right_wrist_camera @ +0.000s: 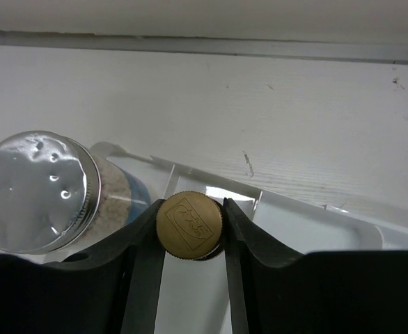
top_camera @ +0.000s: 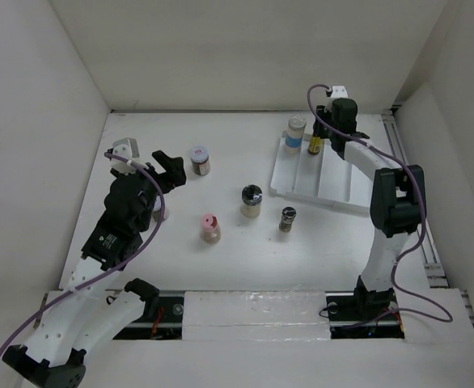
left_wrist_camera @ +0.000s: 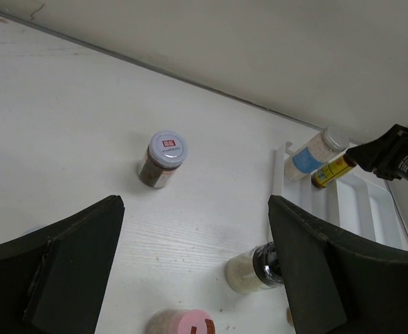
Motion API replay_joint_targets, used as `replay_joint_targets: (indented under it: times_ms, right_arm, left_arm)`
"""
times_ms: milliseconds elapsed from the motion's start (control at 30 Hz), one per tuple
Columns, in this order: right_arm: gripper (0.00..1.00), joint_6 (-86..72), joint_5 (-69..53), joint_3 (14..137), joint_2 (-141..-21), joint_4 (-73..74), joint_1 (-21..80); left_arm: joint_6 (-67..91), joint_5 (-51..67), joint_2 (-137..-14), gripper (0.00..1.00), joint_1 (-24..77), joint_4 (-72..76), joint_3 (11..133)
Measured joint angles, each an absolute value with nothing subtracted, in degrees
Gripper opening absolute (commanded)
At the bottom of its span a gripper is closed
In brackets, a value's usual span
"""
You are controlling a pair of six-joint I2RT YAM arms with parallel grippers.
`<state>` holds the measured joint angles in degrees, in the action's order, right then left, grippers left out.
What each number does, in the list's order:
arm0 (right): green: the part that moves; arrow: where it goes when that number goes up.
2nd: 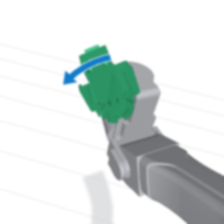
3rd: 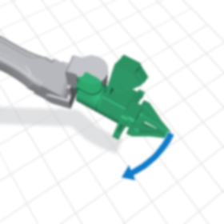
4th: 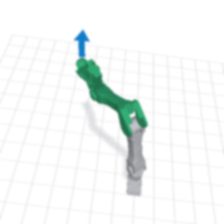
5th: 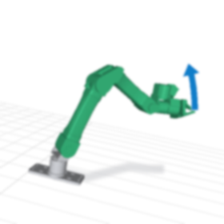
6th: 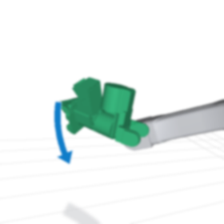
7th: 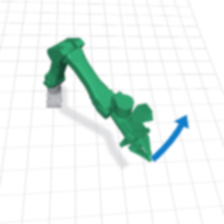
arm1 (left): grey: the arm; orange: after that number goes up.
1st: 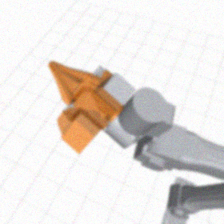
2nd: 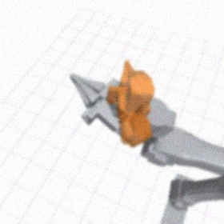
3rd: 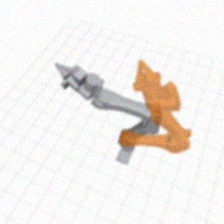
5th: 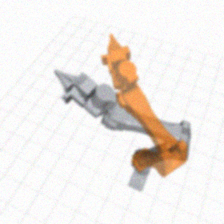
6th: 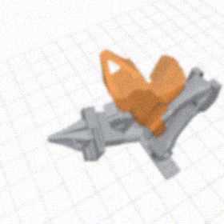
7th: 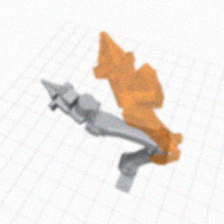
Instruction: Organize the condiment bottles
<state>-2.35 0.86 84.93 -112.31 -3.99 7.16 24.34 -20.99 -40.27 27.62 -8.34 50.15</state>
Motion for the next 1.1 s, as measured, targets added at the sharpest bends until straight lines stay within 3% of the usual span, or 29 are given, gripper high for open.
replay_joint_targets:
  times_ms: [333, 533, 667, 733, 767, 833, 933, 1100]
  right_arm:
    - [0.89, -1.9, 0.8, 85.5, -112.1, -3.0, 7.7]
    - [0.89, -1.8, 1.0, 80.0, -100.2, -2.3, 10.0]
    - [0.65, -2.7, 3.2, 67.7, -83.5, -3.9, 19.0]
    - [0.6, -3.1, 3.5, 62.4, -77.2, -4.9, 25.6]
    - [0.63, -3.2, 3.3, 59.7, -74.6, -4.9, 28.8]
    - [0.83, -3.9, 3.0, 54.8, -70.4, -3.3, 33.8]
    - [0.97, -5.3, 3.4, 49.3, -65.7, 3.9, 36.3]
    - [0.99, -7.8, 1.1, 43.7, -61.5, 14.1, 37.0]
  left_arm:
    - [24.3, -20.6, -40.3, 0.81, 27.6, -8.3, 50.2]
    - [24.3, -20.3, -40.4, 0.81, 27.6, -8.3, 50.2]
    - [24.3, -19.9, -40.7, 0.81, 27.6, -8.4, 50.2]
    - [24.3, -19.9, -40.8, 0.81, 27.6, -8.4, 50.2]
    - [24.3, -19.8, -40.8, 0.81, 27.6, -8.4, 50.2]
    - [24.3, -19.6, -40.8, 0.81, 27.6, -8.4, 50.2]
    - [24.3, -19.5, -40.8, 0.81, 27.6, -8.3, 50.2]
    - [24.3, -19.3, -40.8, 0.81, 27.6, -8.3, 50.2]
